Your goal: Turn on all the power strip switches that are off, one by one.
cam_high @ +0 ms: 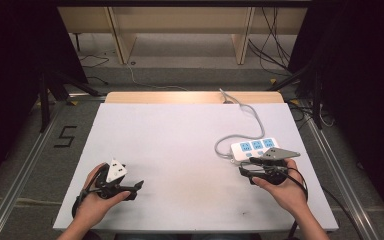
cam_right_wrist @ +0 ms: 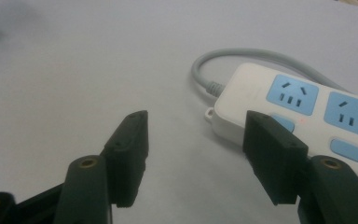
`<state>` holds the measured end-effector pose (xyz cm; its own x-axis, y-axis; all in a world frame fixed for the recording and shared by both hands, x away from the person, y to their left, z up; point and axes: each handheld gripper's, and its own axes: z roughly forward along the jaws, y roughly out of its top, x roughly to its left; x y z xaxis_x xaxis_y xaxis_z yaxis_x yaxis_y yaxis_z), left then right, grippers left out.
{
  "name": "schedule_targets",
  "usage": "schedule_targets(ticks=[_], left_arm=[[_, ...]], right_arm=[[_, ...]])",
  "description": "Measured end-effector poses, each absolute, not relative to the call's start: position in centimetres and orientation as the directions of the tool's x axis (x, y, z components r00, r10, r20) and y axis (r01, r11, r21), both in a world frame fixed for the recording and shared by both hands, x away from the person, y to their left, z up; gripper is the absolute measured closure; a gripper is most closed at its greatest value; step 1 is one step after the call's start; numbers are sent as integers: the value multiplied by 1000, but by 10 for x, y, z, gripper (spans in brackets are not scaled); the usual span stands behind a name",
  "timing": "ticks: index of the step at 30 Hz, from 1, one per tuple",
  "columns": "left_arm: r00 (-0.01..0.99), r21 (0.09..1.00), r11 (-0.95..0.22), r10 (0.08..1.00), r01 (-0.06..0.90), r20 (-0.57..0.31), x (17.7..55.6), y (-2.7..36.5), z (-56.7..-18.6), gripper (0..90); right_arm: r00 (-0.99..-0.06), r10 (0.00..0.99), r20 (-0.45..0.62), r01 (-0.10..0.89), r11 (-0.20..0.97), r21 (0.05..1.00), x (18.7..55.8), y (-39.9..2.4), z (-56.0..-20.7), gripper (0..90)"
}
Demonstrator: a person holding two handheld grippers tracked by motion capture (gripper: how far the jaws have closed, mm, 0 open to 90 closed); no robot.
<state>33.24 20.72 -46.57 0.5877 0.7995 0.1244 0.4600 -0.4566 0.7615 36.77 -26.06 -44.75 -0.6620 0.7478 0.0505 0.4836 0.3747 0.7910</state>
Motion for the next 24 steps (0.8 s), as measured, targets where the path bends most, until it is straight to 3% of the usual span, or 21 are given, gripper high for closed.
schedule_targets(ticks=[24], left_arm=[[601, 752, -466, 791, 466, 118, 332, 204, -468, 170]], right_arm=[[-661, 748, 65, 435, 311, 845, 345, -259, -466, 411]])
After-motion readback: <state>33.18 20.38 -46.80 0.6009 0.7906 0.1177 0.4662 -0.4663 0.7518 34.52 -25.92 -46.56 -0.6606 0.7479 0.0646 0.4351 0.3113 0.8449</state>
